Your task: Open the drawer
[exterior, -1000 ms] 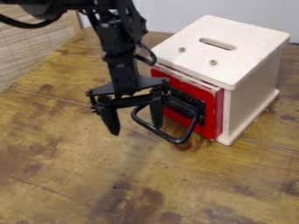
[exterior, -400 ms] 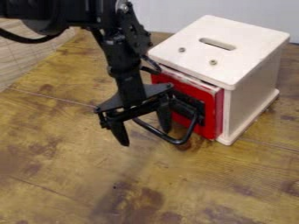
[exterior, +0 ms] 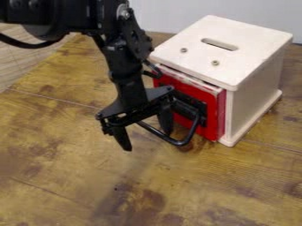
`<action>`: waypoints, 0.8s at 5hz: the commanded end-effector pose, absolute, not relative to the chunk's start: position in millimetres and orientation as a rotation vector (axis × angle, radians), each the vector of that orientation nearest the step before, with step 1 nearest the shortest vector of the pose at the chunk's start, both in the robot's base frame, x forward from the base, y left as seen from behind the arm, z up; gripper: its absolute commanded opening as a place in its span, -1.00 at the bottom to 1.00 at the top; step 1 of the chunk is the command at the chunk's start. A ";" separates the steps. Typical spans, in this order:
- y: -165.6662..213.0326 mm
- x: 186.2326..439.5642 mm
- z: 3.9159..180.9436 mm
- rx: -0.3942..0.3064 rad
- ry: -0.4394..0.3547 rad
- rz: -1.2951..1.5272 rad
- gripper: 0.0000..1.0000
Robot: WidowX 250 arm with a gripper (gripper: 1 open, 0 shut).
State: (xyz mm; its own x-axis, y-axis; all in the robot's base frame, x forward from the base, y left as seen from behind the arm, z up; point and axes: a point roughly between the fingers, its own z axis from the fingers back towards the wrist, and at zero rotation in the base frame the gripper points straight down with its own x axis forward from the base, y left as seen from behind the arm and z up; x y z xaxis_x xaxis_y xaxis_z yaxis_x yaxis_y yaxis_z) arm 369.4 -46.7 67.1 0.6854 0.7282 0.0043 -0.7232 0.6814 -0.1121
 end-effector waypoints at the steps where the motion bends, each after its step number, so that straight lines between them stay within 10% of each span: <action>1: -48.2 374.8 91.2 -0.134 -0.123 0.817 1.00; 4: -47.0 374.9 88.0 -0.137 -0.133 0.867 1.00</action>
